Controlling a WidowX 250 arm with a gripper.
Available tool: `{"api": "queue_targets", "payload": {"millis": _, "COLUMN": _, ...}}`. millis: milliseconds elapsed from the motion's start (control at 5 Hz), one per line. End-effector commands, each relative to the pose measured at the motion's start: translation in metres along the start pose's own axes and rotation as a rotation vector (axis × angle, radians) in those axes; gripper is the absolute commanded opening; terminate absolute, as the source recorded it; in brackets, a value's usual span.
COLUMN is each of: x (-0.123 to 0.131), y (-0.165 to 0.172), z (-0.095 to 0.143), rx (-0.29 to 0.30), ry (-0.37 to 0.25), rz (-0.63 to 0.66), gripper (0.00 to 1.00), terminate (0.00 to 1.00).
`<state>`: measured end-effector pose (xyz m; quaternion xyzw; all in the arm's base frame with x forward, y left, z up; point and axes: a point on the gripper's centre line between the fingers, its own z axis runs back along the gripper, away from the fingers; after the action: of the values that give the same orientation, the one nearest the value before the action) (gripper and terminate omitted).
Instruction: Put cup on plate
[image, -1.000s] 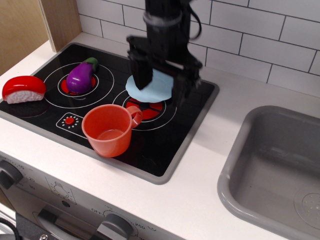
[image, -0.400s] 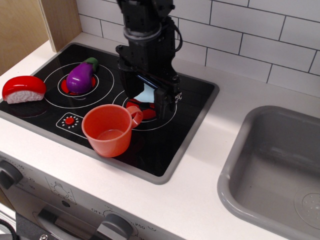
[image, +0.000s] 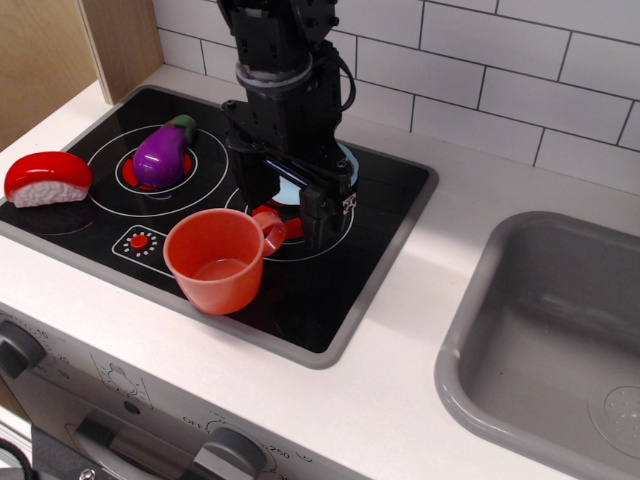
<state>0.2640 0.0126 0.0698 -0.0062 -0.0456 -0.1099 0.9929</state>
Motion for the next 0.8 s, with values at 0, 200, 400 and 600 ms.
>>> {"api": "queue_targets", "payload": {"millis": 0, "x": 0.0014, "y": 0.0061, "z": 0.0124, "rx": 0.048, "ry": -0.044, "rz": -0.013, "gripper": 1.0, "terminate": 0.0}}
{"api": "queue_targets", "payload": {"millis": 200, "x": -0.0041, "y": 0.0047, "z": 0.007, "rx": 0.065, "ry": -0.05, "rz": -0.028, "gripper": 1.0, "terminate": 0.0}}
{"api": "queue_targets", "payload": {"millis": 400, "x": -0.0079, "y": 0.003, "z": 0.0044, "rx": 0.053, "ry": -0.029, "rz": -0.028, "gripper": 1.0, "terminate": 0.0}}
{"api": "queue_targets", "payload": {"millis": 600, "x": -0.0052, "y": 0.0036, "z": 0.0046, "rx": 0.045, "ry": -0.033, "rz": -0.011, "gripper": 0.0, "terminate": 0.0}}
